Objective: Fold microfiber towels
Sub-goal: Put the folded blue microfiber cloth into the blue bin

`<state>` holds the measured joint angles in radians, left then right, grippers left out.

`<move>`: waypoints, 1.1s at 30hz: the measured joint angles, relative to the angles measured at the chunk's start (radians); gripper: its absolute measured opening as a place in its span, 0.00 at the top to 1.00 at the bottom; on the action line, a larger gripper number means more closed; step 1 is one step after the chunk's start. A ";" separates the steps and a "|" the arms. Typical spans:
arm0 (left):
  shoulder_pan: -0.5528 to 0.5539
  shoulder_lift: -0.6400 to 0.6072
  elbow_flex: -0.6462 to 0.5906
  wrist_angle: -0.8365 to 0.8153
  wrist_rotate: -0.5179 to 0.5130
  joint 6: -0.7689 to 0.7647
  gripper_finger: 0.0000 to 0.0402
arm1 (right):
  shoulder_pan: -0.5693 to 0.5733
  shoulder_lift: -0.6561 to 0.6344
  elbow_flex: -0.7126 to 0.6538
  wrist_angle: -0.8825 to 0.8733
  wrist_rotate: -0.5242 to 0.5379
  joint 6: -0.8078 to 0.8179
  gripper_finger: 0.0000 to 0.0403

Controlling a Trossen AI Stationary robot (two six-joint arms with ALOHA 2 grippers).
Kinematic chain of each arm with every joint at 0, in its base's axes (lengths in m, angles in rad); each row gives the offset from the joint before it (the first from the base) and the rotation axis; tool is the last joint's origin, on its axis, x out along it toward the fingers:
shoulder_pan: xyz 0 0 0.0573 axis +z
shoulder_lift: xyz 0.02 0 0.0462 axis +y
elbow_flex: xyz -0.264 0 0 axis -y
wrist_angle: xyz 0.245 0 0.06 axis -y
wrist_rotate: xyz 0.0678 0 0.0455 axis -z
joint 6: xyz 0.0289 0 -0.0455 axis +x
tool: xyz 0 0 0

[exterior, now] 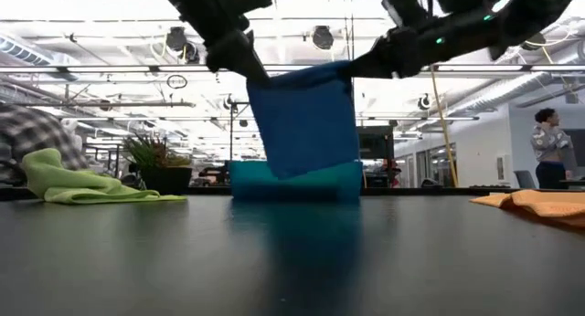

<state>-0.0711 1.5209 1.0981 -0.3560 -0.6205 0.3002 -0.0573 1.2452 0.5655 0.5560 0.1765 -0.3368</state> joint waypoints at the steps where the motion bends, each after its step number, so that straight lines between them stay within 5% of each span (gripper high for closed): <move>1: 0.030 -0.003 0.001 0.017 0.001 0.028 1.00 | -0.045 -0.005 0.000 0.008 -0.029 -0.008 1.00; 7: 0.198 -0.018 0.004 0.167 0.048 0.173 1.00 | -0.296 -0.009 0.001 0.079 -0.204 -0.006 1.00; 14: 0.301 -0.015 0.003 0.306 0.085 0.274 1.00 | -0.458 0.009 0.006 0.147 -0.317 0.002 1.00; 25: 0.375 -0.001 0.000 0.242 -0.007 0.271 1.00 | -0.507 0.299 0.180 0.143 -0.386 0.000 1.00; 33: 0.351 -0.002 0.000 0.095 0.063 0.175 1.00 | -0.486 0.312 0.192 0.030 -0.400 0.029 1.00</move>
<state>0.2800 1.5187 1.0977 -0.2609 -0.5574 0.4755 -0.5431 1.5572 0.7574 0.5857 -0.2236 -0.3075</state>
